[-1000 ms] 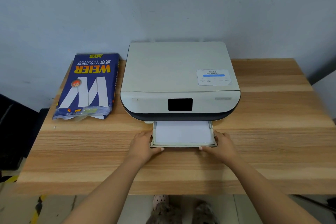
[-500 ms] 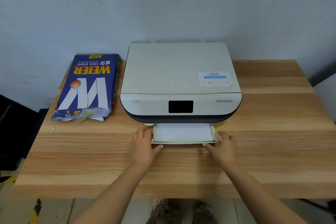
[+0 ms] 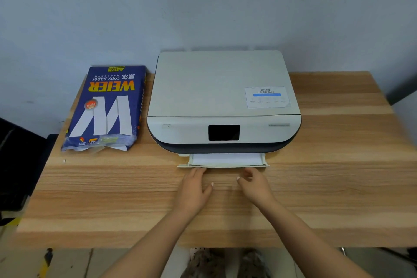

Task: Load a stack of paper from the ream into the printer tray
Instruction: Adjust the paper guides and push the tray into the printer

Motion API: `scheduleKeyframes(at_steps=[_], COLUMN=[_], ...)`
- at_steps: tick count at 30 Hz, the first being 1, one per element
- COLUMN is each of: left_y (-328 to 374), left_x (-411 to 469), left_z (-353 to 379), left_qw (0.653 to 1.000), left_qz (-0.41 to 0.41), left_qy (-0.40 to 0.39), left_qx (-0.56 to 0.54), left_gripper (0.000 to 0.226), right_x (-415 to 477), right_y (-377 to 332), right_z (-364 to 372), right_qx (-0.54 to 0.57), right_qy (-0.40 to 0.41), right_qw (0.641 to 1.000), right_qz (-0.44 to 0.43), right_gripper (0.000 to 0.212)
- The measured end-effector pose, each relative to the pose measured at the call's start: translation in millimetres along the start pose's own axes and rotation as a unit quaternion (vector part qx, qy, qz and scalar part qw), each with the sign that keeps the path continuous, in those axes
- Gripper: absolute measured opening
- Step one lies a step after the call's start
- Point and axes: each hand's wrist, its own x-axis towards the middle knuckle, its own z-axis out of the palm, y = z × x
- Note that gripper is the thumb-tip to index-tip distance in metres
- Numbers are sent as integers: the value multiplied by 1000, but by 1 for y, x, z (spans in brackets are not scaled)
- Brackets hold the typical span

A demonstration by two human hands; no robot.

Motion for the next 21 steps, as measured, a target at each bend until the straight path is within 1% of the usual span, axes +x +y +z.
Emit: scheduleKeyframes(at_steps=[3, 8, 13, 21], left_y=[0, -2, -2, -1], left_x=[6, 15, 23, 29], left_z=[-3, -4, -4, -5], left_qw=[1000, 999, 999, 998], left_qz=[3, 17, 16, 11], left_qy=[-8, -34, -38, -46], left_qx=[4, 14, 27, 41], left_gripper=[53, 63, 68, 67], right_x=[5, 13, 21, 30], right_y=[-5, -10, -17, -19], right_z=[-1, -1, 1, 5], right_qx=[17, 25, 30, 23], right_qy=[-8, -10, -20, -35], right_qw=[1000, 1000, 999, 999], right_qz=[11, 10, 7, 16], right_gripper=[55, 55, 56, 52])
